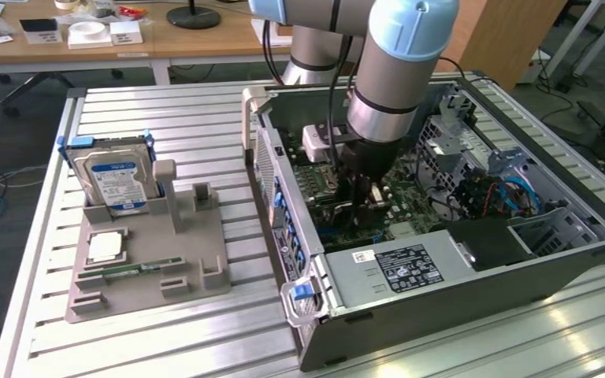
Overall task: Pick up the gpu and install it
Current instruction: 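Insert the gpu into the slot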
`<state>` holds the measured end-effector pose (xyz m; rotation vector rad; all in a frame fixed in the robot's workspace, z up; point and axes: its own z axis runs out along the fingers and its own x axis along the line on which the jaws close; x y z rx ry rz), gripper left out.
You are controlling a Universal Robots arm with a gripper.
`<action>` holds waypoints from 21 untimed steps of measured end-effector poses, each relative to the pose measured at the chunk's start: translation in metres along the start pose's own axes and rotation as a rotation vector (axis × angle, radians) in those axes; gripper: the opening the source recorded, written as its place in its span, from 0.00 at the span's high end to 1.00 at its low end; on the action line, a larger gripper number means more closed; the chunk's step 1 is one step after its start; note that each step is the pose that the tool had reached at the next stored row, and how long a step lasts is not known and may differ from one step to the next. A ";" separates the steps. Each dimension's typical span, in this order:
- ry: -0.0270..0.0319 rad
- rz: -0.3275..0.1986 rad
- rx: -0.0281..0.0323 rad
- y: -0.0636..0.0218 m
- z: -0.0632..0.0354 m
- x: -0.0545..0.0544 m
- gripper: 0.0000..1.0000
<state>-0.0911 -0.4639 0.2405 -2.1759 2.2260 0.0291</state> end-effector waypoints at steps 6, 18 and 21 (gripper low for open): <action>0.0000 0.000 0.0000 -0.0001 -0.0086 0.000 0.36; 0.0002 0.000 -0.0001 -0.0001 -0.0184 -0.001 0.36; 0.0001 0.000 0.0000 -0.0001 -0.0210 -0.001 0.36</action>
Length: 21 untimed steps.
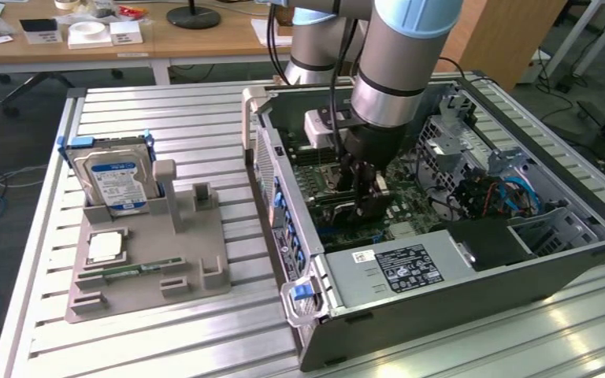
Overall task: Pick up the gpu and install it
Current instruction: 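Insert the gpu into the slot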
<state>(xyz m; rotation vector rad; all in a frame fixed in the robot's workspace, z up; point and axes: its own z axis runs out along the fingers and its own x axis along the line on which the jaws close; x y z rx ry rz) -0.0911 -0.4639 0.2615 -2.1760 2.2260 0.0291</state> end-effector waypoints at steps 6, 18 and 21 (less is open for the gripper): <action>-0.0001 0.000 0.0000 0.0000 -0.0011 0.000 0.36; 0.0002 0.000 0.0000 0.0000 -0.0059 0.000 0.36; 0.0002 0.000 0.0000 -0.0001 -0.0093 0.000 0.36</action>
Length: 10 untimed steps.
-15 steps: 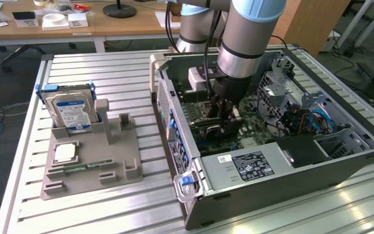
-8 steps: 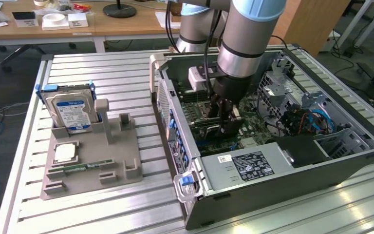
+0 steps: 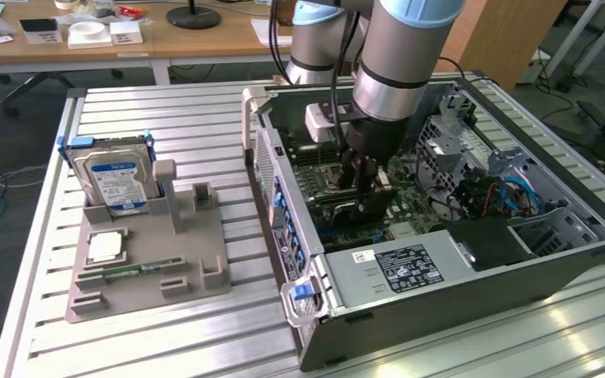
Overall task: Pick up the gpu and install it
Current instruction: 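Insert the gpu into the slot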
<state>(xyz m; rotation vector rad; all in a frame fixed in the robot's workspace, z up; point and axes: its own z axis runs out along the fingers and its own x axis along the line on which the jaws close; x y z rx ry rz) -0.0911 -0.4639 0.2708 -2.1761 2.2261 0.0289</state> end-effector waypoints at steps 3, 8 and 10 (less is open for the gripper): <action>-0.0002 0.000 0.0001 0.0000 -0.0018 0.000 0.36; 0.0000 0.000 0.0000 0.0000 -0.0019 0.000 0.36; 0.0000 0.000 0.0000 -0.0002 -0.0019 0.000 0.36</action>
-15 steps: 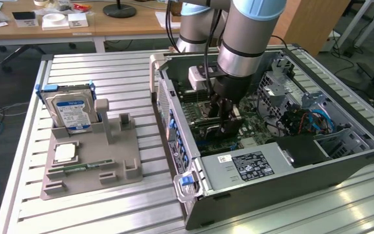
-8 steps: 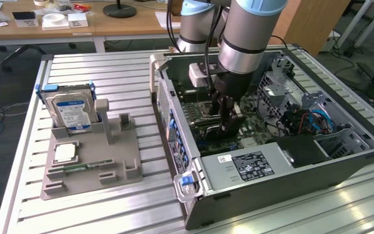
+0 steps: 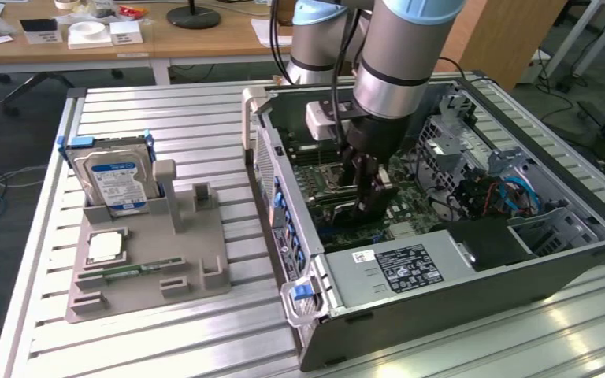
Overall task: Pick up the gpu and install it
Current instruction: 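Insert the gpu into the slot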
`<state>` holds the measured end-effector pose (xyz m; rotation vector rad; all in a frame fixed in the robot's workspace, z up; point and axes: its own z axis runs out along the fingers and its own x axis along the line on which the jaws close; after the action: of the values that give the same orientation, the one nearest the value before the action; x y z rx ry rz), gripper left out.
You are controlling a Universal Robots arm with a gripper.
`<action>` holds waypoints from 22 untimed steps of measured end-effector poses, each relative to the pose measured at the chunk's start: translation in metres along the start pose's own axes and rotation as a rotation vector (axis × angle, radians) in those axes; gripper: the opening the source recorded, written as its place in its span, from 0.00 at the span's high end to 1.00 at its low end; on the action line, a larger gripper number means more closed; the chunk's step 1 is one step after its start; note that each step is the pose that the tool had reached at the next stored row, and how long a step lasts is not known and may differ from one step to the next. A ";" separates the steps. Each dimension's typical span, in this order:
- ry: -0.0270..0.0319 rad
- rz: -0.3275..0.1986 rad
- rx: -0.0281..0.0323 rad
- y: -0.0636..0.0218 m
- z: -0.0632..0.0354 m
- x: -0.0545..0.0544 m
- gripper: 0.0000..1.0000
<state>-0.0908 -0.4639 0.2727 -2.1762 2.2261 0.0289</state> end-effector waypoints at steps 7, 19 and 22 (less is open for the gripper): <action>-0.0001 0.000 0.0001 -0.0030 -0.0016 0.000 0.36; -0.0001 0.000 0.0000 -0.0031 -0.0199 -0.001 0.36; -0.0005 0.000 0.0002 -0.0031 -0.0211 -0.001 0.36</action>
<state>-0.0878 -0.4636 0.2939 -2.1758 2.2258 0.0292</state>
